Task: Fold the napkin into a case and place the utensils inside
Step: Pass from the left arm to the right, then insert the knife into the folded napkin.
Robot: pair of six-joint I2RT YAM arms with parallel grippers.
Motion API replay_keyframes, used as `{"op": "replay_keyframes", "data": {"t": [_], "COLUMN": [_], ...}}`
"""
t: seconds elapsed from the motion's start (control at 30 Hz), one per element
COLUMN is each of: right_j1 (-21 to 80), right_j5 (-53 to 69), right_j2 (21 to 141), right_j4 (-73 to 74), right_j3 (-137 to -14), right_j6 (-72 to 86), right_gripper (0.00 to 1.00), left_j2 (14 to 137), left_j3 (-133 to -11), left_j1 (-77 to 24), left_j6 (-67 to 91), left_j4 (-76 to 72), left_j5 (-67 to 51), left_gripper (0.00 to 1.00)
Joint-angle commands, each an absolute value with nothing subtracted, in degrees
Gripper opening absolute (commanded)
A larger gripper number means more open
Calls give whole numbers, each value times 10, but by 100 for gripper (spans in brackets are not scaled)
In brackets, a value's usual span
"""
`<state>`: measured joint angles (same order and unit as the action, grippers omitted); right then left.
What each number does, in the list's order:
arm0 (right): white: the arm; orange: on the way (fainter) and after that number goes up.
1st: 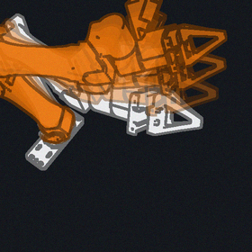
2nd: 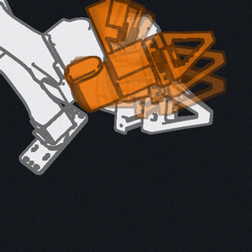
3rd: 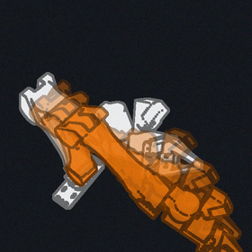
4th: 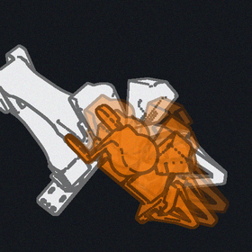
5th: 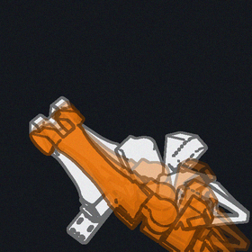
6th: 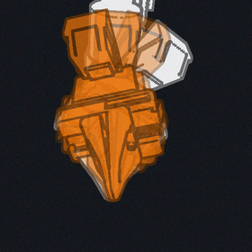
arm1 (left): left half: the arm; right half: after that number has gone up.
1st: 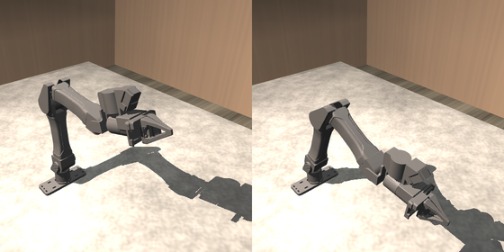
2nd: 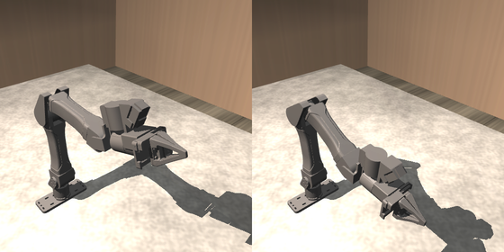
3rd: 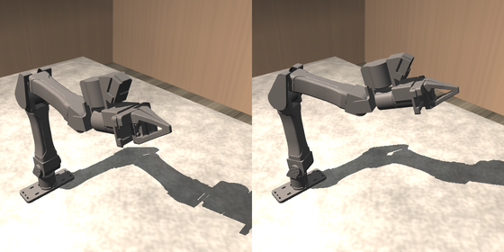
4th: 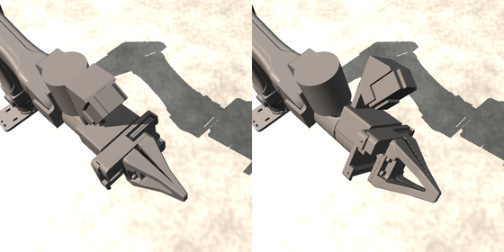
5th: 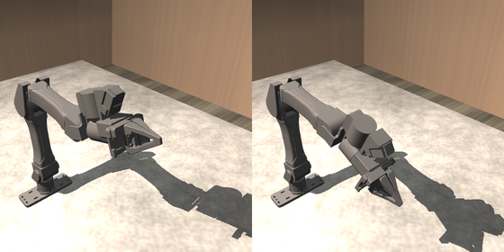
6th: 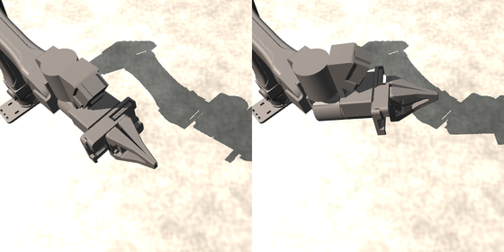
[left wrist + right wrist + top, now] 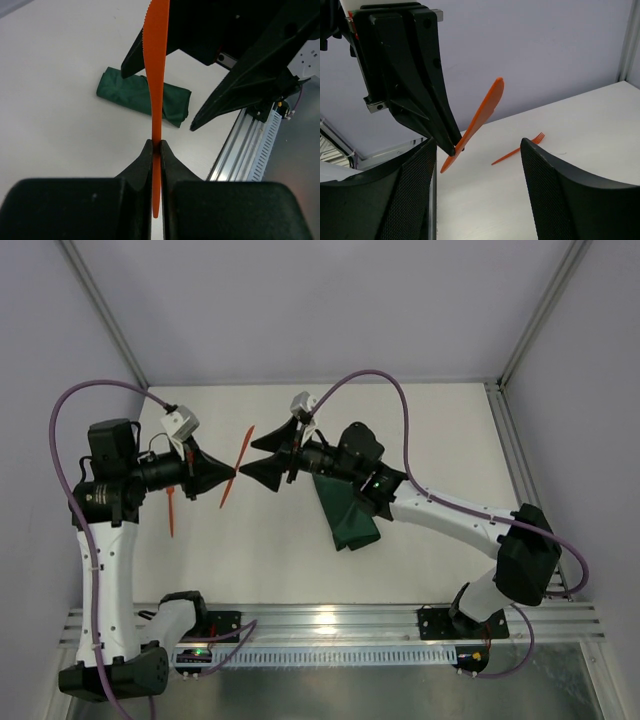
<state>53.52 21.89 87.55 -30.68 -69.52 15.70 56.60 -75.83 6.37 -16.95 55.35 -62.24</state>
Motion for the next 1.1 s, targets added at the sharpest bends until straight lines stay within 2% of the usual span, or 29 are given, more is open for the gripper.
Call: {"op": "replay_keyframes", "data": {"t": [0.0,0.07,0.17,0.2,0.27,0.3,0.37,0.4,0.43,0.47,0.5,0.53,0.6,0.63,0.7,0.73,0.83,1.07], "right_j1": [536,536,536,536,535,535,534,534,533,532,531,526,518,512,498,494,463,386], "right_j5": [252,257,276,279,280,281,283,283,281,278,267,259,231,189,127,47,-59,-75], "right_j2": [889,902,916,918,923,923,921,920,919,915,913,911,901,899,903,906,931,1035], "right_j4": [-367,-357,-367,-370,-374,-375,-374,-374,-373,-365,-356,-343,-259,-217,-64,-17,161,317], "right_j3": [-736,-746,-755,-758,-758,-756,-754,-753,-752,-751,-751,-751,-765,-773,-810,-821,-849,-907], "right_j6": [192,193,209,213,221,222,223,224,225,226,225,224,201,184,113,92,47,33], "right_gripper": [72,69,58,49,40,30,21,9,4,4,4,4,4,4,4,4,4,4], "left_j2": [560,558,558,558,559,559,559,559,559,559,560,561,559,559,559,558,558,562], "left_j3": [-769,-768,-766,-766,-766,-765,-763,-760,-758,-754,-751,-742,-737,-736,-737,-736,-733,-706], "left_j1": [62,62,62,62,62,62,62,62,62,62,62,62,62,62,62,62,62,62], "left_j6": [-173,-176,-179,-179,-182,-183,-185,-185,-181,-175,-167,-154,-147,-145,-142,-140,-133,-135], "left_j4": [577,578,579,580,581,582,582,580,575,567,560,553,538,536,536,537,537,527], "left_j5": [-674,-679,-682,-682,-681,-680,-672,-668,-664,-644,-631,-615,-555,-532,-456,-433,-376,-375], "left_gripper": [0,0,0,0,0,0,0,0,0,4,15,46,71,92,97,98,98,98]}}
